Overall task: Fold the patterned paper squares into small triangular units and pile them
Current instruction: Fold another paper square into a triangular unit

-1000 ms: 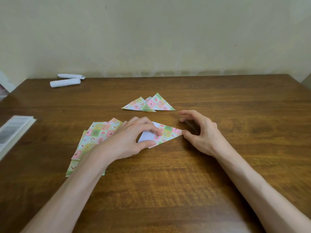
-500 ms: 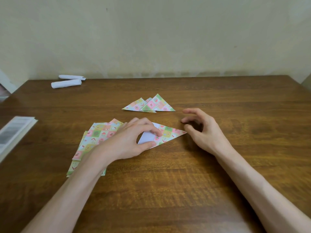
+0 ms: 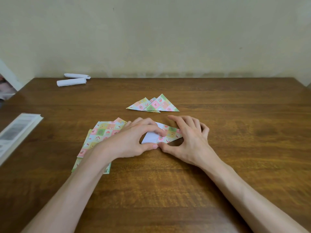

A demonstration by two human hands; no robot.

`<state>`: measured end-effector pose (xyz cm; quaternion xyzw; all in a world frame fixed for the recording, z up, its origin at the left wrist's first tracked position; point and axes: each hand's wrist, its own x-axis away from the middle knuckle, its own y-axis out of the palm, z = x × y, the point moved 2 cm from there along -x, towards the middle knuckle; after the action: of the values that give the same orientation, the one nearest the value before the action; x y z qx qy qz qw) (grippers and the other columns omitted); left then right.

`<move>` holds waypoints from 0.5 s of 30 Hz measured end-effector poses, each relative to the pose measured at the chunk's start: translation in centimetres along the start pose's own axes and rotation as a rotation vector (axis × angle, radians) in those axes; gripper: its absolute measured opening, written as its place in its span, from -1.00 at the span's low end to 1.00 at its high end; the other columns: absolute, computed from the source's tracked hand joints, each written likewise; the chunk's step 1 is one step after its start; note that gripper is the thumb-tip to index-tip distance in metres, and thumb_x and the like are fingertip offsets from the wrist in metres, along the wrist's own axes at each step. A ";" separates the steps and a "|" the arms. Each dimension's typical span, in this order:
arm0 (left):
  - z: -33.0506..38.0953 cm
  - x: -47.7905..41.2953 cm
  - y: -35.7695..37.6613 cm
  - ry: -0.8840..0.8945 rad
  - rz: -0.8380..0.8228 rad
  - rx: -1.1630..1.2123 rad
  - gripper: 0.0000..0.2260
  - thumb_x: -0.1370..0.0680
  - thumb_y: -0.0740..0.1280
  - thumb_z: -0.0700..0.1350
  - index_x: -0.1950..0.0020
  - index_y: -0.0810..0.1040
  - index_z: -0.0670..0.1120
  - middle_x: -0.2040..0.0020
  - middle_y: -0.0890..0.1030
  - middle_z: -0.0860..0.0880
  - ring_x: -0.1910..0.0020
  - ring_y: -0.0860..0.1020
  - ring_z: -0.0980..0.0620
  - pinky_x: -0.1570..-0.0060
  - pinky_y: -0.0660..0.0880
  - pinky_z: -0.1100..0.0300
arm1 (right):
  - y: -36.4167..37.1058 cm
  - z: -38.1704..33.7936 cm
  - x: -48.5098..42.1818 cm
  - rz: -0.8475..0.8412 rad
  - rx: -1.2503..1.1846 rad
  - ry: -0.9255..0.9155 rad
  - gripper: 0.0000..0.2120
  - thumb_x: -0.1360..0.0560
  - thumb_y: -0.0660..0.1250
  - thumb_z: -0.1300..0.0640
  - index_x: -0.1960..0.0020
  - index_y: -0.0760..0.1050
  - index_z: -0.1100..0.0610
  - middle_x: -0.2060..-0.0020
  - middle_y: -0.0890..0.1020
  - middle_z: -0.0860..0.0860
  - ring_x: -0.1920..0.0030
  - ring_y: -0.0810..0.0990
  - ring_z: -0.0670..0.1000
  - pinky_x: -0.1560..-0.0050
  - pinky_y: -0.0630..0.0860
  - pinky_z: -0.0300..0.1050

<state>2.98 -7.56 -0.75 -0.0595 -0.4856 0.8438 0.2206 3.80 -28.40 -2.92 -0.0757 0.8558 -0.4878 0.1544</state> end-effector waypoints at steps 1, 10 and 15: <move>0.1 0.0 0.0 0.004 -0.002 -0.001 -0.69 -0.61 0.41 0.11 -0.32 0.50 0.37 -0.28 0.38 0.37 -0.38 0.28 0.24 -0.43 0.27 -0.04 | 0.0 -0.1 -0.1 -0.010 0.000 0.002 -0.09 -0.20 0.22 -0.54 -0.50 0.29 -0.25 -0.32 0.40 -0.22 -0.45 0.23 -0.09 -0.50 0.05 0.13; 0.0 0.0 -0.1 0.007 -0.008 0.016 -0.69 -0.60 0.42 0.11 -0.31 0.50 0.40 -0.26 0.39 0.37 -0.35 0.29 0.27 -0.42 0.28 -0.04 | -0.8 0.9 -0.4 -0.039 -0.054 -0.022 -0.30 -0.42 0.43 -0.25 -0.50 0.27 -0.26 -0.27 0.44 -0.29 -0.39 0.28 -0.15 -0.40 0.08 0.02; -0.3 -0.1 -0.1 -0.021 -0.032 0.010 -0.66 -0.60 0.41 0.14 -0.30 0.45 0.47 -0.28 0.37 0.40 -0.37 0.30 0.20 -0.40 0.32 -0.15 | -1.7 2.2 -0.6 -0.061 -0.186 0.015 -0.32 -0.48 0.48 0.01 -0.50 0.27 -0.27 -0.22 0.51 -0.27 -0.31 0.40 -0.20 -0.36 0.10 -0.06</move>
<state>3.19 -7.35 -0.85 -0.0417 -0.4846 0.8432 0.2292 5.10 -30.88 -2.39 -0.1118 0.8959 -0.4113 0.1254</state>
